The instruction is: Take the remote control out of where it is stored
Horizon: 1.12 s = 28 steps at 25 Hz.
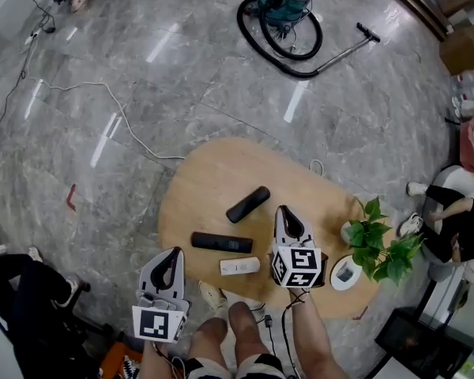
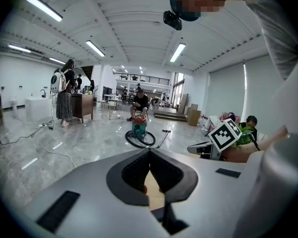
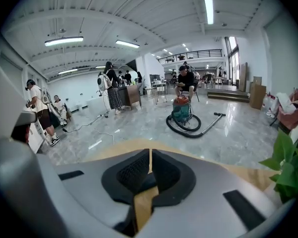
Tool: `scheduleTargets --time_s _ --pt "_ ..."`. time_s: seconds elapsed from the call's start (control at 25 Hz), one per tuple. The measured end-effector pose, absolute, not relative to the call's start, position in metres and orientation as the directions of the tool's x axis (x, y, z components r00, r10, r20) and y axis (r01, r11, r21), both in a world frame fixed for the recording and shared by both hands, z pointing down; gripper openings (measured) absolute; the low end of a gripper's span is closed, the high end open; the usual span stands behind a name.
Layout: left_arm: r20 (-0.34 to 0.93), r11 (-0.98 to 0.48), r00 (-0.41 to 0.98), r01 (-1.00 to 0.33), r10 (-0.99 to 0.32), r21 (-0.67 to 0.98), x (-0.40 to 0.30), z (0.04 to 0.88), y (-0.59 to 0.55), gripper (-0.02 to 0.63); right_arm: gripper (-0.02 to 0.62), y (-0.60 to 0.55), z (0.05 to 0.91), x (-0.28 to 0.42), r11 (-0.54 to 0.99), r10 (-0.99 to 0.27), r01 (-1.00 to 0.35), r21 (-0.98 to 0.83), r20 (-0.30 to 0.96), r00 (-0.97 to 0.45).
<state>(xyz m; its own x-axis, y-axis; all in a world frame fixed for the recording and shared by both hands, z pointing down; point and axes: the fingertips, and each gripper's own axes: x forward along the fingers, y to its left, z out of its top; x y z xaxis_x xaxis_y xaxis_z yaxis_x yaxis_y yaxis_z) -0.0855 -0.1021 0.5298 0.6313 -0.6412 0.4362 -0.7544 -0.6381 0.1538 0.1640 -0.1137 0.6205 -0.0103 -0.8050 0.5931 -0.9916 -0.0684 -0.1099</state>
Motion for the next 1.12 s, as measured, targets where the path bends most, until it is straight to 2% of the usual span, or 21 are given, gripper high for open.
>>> scheduleTargets --time_s 0.08,1.12 --pt "0.424 -0.643 0.635 -0.751 -0.645 0.147 -0.083 0.521 -0.102 0.005 0.009 -0.111 0.608 0.166 -0.066 -0.814 -0.993 -0.098 0.581 -0.003" --pt "0.284 -0.686 0.668 -0.726 -0.688 0.043 -0.09 0.376 -0.071 0.005 0.008 -0.062 0.411 0.127 0.026 -0.921 -0.999 -0.042 0.388 -0.04"
